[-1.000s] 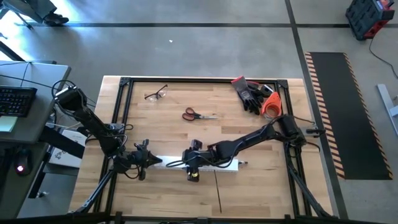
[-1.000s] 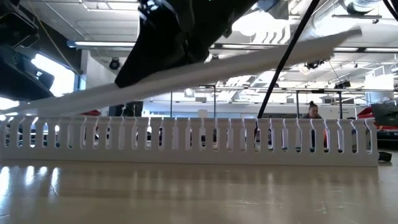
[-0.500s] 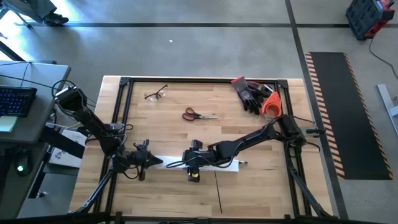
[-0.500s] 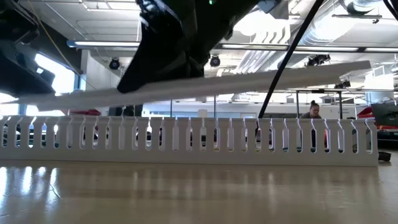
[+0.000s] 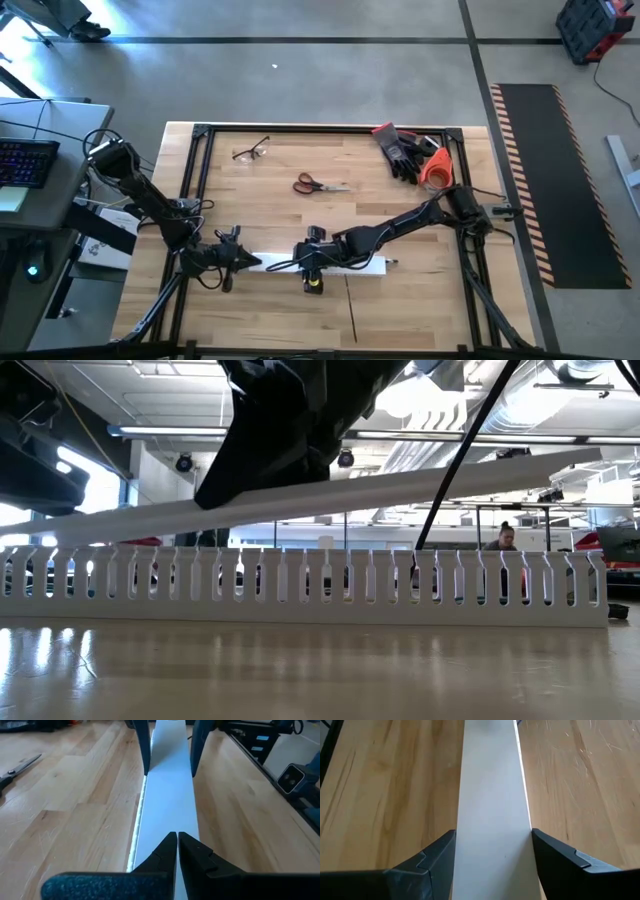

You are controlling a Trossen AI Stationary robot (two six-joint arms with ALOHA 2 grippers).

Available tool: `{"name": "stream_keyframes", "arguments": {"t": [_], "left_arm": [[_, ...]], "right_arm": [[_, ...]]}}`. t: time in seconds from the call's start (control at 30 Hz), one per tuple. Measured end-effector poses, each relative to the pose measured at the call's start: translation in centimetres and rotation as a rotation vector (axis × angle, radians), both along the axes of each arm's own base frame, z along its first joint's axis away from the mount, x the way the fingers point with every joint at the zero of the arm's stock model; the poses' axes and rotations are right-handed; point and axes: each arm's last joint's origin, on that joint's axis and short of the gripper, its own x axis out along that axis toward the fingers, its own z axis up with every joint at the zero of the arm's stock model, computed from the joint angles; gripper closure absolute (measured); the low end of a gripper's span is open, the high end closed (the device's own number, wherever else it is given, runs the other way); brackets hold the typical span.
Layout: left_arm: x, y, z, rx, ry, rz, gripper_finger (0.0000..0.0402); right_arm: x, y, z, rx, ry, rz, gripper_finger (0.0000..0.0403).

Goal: Ziptie cables
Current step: Close the white cable duct lid

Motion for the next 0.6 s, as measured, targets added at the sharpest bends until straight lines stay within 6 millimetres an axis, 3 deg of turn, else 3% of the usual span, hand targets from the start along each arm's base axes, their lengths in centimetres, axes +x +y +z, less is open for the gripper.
{"name": "stream_keyframes", "arguments": {"t": [0.57, 0.6], "left_arm": [[0.2, -0.2, -2.0, -0.009, 0.08, 0.039, 0.0402], [0.1, -0.2, -2.2, -0.005, 0.087, 0.04, 0.0402]], "right_arm": [[0.1, 0.0, -0.5, 0.002, 0.008, 0.0, 0.0196], [0.1, 0.1, -0.4, 0.01, 0.001, 0.004, 0.0218]]}}
